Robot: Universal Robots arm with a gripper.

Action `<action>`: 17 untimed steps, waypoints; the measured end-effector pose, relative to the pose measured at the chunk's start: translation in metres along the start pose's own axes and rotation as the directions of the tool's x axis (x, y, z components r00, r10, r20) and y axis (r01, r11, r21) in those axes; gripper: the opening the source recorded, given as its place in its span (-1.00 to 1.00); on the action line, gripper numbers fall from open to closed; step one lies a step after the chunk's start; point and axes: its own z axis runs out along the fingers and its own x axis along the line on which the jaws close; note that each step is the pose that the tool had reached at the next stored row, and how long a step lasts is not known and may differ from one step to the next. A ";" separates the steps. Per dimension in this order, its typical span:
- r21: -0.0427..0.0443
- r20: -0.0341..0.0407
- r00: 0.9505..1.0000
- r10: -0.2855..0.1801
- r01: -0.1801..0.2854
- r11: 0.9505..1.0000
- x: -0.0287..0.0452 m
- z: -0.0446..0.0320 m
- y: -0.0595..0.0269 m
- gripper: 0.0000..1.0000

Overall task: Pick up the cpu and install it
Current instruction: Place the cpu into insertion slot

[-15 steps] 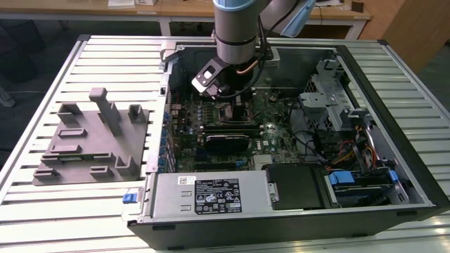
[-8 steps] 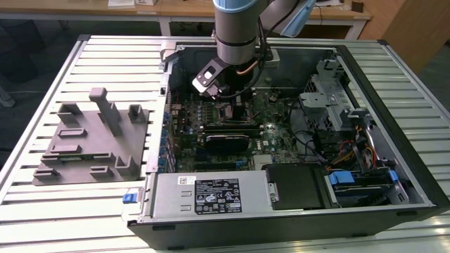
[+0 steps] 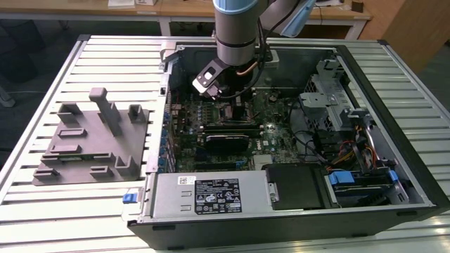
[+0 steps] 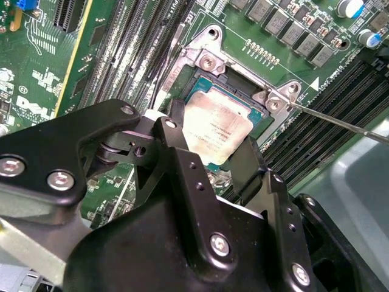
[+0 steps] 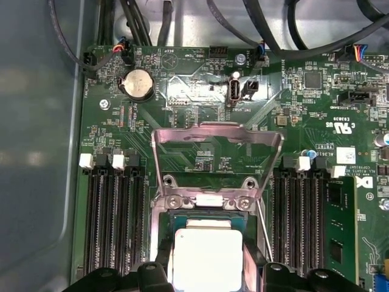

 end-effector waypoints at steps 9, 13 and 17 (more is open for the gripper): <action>0.000 0.000 1.000 0.000 0.000 1.000 0.0003 0.0014 0.0000 0.08; 0.000 -0.001 1.000 0.000 0.000 1.000 0.0005 0.0018 0.0001 0.10; 0.000 0.000 1.000 0.000 0.000 1.000 0.0003 0.0008 0.0001 0.22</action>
